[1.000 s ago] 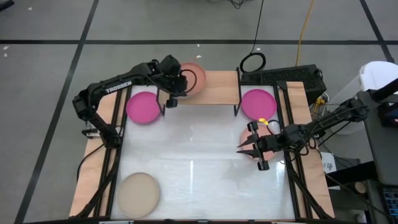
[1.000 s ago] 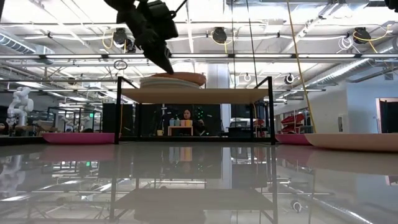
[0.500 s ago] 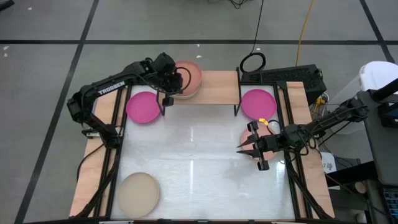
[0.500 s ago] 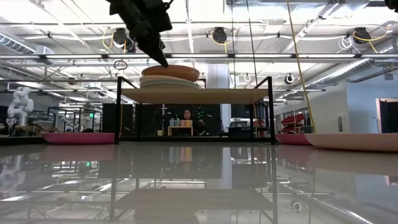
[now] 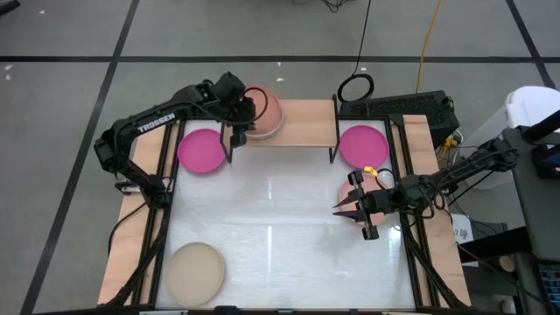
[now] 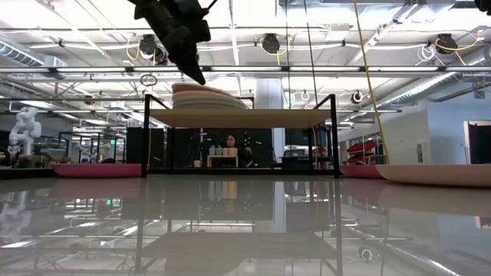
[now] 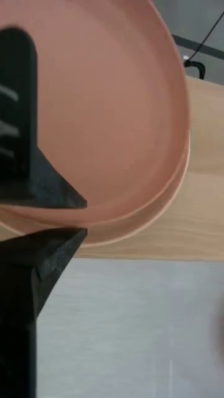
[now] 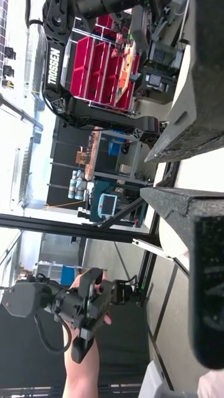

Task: Place and stack plates onto a shelf
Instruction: Stack the brown plate on top of the light orange plate on the shelf

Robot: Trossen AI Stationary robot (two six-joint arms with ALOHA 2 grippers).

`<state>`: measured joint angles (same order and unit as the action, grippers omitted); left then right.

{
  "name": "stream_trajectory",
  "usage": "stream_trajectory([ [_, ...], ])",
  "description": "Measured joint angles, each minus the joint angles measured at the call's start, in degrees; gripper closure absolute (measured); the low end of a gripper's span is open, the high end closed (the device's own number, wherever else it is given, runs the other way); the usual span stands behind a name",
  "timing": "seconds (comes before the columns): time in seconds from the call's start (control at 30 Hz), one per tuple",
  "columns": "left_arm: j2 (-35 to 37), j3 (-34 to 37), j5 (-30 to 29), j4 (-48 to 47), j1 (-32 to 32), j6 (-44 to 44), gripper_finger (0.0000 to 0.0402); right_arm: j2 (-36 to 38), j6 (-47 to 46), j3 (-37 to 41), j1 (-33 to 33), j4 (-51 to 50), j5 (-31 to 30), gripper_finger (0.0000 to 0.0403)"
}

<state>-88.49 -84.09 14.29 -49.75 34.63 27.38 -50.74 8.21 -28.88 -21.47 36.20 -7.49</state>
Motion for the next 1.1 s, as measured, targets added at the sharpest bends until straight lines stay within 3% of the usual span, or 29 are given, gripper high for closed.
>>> stream_trajectory([
  [0.27, 0.0, 0.0, -0.9, 0.3, 0.0, -1.0, 0.0269, 0.0, 0.0, 0.0, 0.0, 0.0, 0.0, 0.0346],
  [0.53, 4.3, 0.0, -0.3, 0.1, -0.2, -2.6, 0.0262, 0.0, 0.1, 0.0, 0.0, 0.0, -0.2, 0.0346],
  [0.87, 20.7, 0.9, 1.2, 1.1, -2.9, -7.2, 0.0261, 0.0, 0.0, 0.0, 0.0, 0.0, -0.2, 0.0346],
  [1.1, 36.1, 16.3, 1.1, 15.1, -8.1, -17.7, 0.0261, 0.0, 0.1, 0.0, 0.0, 0.0, -0.2, 0.0346],
])
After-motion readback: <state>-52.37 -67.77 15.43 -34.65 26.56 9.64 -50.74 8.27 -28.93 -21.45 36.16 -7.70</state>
